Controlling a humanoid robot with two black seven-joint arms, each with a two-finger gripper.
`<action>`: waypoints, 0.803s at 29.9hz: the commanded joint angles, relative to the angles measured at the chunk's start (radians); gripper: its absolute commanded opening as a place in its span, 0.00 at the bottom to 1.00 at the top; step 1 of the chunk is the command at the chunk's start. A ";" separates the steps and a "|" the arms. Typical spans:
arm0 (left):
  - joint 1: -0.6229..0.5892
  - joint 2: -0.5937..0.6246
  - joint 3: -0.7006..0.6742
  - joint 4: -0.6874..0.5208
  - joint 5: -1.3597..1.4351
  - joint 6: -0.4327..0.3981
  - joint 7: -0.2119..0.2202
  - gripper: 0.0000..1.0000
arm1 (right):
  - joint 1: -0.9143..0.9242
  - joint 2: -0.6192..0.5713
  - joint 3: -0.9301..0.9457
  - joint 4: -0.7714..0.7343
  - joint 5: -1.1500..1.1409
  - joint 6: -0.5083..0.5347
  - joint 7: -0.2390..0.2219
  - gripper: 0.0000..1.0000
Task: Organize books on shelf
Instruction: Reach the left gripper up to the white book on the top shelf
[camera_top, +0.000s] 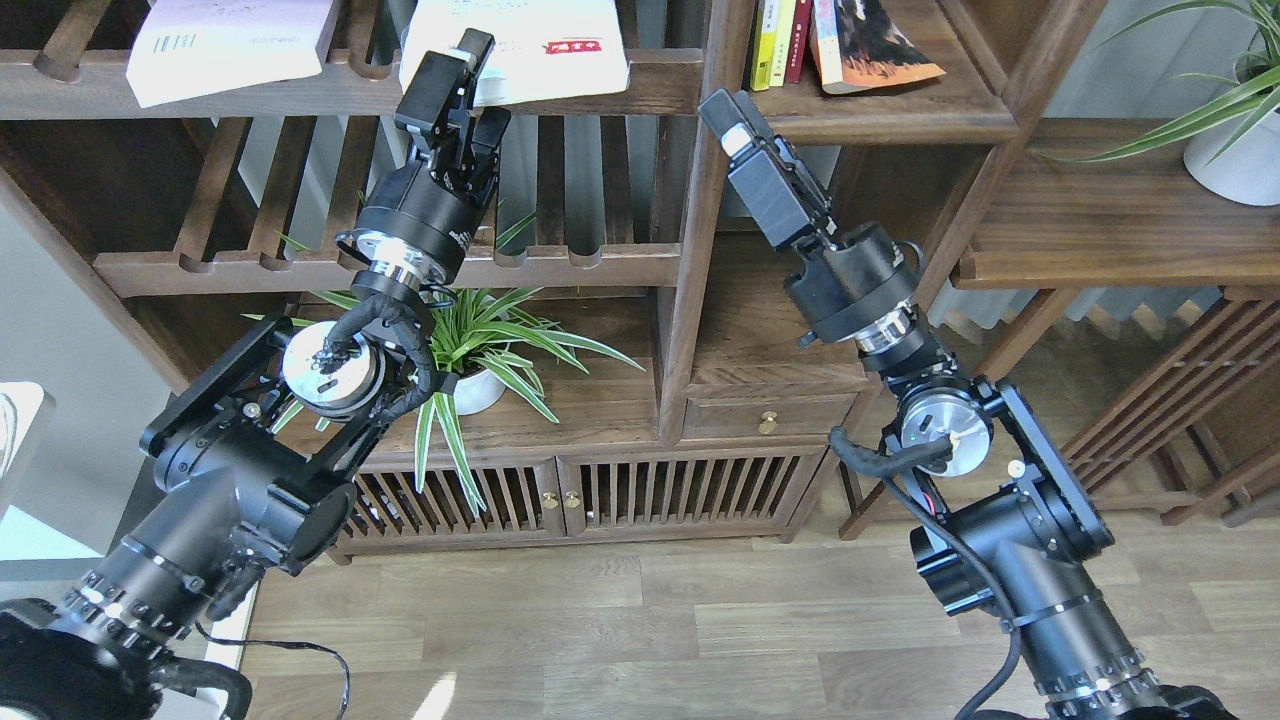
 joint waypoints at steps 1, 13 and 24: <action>0.001 0.000 0.001 -0.001 0.000 -0.003 -0.003 0.79 | 0.000 0.000 0.000 0.000 0.000 0.000 0.000 0.62; 0.017 0.000 0.003 -0.012 0.005 -0.053 -0.020 0.40 | 0.000 0.000 0.001 0.000 0.000 0.000 0.000 0.62; 0.023 0.000 0.004 -0.004 0.009 -0.036 -0.018 0.43 | 0.000 0.000 0.001 -0.002 0.000 0.000 0.000 0.62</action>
